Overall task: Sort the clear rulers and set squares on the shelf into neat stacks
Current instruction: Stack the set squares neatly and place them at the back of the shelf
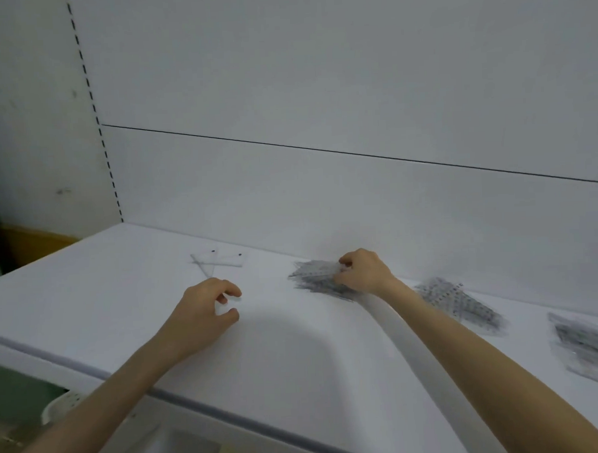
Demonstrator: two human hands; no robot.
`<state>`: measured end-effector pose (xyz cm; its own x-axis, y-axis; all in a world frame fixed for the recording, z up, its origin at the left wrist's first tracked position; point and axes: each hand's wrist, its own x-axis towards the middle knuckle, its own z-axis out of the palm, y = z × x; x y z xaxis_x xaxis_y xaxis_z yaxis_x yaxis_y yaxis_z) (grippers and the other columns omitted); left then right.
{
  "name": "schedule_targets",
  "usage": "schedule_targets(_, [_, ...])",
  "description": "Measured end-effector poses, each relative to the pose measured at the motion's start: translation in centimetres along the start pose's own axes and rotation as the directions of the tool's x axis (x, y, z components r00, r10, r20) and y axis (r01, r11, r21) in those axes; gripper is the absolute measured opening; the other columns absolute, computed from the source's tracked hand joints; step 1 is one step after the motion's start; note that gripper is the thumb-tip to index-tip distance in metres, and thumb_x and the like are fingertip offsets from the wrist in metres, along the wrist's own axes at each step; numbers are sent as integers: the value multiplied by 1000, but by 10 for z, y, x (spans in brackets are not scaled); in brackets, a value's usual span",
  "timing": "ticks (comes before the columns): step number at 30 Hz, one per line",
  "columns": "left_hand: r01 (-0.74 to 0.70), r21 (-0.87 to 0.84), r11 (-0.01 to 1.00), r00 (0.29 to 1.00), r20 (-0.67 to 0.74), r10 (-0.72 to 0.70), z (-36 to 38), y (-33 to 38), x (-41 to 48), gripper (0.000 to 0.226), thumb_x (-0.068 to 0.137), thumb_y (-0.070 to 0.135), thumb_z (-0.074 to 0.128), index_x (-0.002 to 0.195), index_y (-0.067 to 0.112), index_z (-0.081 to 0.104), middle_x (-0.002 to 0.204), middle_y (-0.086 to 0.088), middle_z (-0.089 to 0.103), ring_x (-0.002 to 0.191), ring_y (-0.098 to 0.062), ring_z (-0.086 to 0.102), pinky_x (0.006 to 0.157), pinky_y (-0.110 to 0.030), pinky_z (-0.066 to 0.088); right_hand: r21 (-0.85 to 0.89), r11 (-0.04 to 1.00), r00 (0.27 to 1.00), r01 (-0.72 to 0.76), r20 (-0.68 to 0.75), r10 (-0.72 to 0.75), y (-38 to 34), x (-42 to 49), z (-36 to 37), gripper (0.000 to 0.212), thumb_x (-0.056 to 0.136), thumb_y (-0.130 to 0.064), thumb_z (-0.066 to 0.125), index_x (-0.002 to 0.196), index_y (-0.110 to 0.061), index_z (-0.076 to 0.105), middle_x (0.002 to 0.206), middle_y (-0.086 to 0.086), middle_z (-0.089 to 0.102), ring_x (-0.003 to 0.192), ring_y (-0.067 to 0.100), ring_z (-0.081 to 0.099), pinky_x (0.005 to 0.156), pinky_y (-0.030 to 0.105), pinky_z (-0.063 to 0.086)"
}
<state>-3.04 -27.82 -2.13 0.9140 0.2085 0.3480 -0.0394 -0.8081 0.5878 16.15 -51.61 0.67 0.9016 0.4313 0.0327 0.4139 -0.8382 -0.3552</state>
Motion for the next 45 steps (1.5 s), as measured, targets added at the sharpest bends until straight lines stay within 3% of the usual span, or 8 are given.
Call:
schedule_targets(5, [-1,-11,1000,1000,7,1,-4,-8,4,24,82,6,67,94,26,61,101,8,62,90,0,55,67,-6,38,-55,995,996,82,-32,-84,-1,-9,-6,55,84,-31,60,136,-14,52,140,6,50,131,27,42,104,36,38])
schedule_targets(13, [-15,-43,999,999,37,17,-32,-50,23,22,82,7,67,91,26,63,102,7,63,92,-7,57,68,-16,40,-54,934,913,352,-202,-355,-34,-30,8,56,66,-48,43,102,-14,68,83,-19,50,86,20,49,81,29,37])
schedule_targets(18, [-36,-47,998,997,67,39,-66,-101,39,21,83,7,64,93,25,63,104,7,62,94,-9,57,70,-19,39,-78,936,928,343,-124,-351,-111,-18,33,43,88,-24,62,130,-15,58,135,-3,53,128,17,41,102,22,26])
schedule_targets(24, [-108,-30,994,988,111,111,-116,-164,61,24,83,6,63,93,28,61,95,15,57,78,0,53,66,-10,38,-163,966,980,201,41,-197,-200,52,94,62,92,-55,48,143,-21,40,141,8,48,132,28,41,108,37,33])
schedule_targets(29, [-136,-58,989,974,174,144,-139,-193,81,18,77,24,61,87,38,57,98,11,60,89,-5,54,72,-18,42,-234,966,992,113,81,-97,-229,72,125,56,91,-65,39,128,-23,47,120,16,53,115,38,48,98,46,40])
schedule_targets(35, [-203,-84,976,953,213,216,-127,-190,91,28,86,8,62,91,34,57,96,19,53,83,-2,52,70,-10,39,-366,880,944,302,-11,-329,-236,42,129,43,98,-49,40,105,-11,58,98,11,63,92,35,60,72,36,41])
schedule_targets(40, [-272,-121,955,924,244,294,-111,-178,87,26,84,7,61,92,31,59,106,11,59,98,-7,50,77,-18,42,-462,773,872,436,6,-489,-245,-3,127,72,88,-64,10,95,-12,59,88,5,64,75,32,61,59,32,36])
schedule_targets(45, [-304,-150,941,884,324,337,-104,-168,68,21,78,25,54,87,43,55,103,22,57,99,2,49,76,-16,42,-432,771,847,467,-31,-531,-249,-62,134,67,90,-68,24,94,-10,57,89,4,60,80,28,59,59,38,49])
